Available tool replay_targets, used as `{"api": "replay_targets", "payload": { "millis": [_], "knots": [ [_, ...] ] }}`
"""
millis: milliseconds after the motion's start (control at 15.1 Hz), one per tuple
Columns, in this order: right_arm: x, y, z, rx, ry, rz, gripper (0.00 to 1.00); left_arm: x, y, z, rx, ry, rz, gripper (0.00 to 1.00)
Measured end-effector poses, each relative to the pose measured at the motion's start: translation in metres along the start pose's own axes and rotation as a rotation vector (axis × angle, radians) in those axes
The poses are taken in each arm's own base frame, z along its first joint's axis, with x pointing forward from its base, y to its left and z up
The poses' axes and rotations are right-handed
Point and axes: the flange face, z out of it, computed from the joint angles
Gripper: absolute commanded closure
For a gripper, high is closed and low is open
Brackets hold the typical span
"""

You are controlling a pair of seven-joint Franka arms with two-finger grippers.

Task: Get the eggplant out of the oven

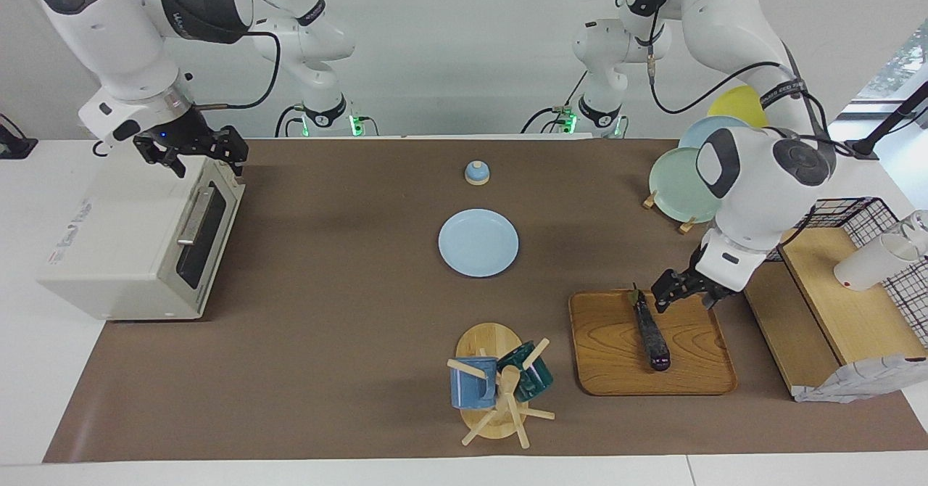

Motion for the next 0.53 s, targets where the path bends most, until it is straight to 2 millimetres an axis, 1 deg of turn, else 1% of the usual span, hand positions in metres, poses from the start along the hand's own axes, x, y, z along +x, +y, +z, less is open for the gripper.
{"api": "replay_targets", "payload": {
  "millis": [331,463,529],
  "knots": [
    [0.000,0.000,0.000,0.000,0.000,0.000,0.00,-0.044,-0.001,-0.089,0.023,-0.077,0.005,0.00],
    [0.000,0.000,0.000,0.000,0.000,0.000,0.00,-0.063,0.000,-0.113,0.031,-0.098,0.007,0.00],
    [0.000,0.000,0.000,0.000,0.000,0.000,0.00,-0.073,0.000,-0.120,0.035,-0.105,0.009,0.00]
  ]
}}
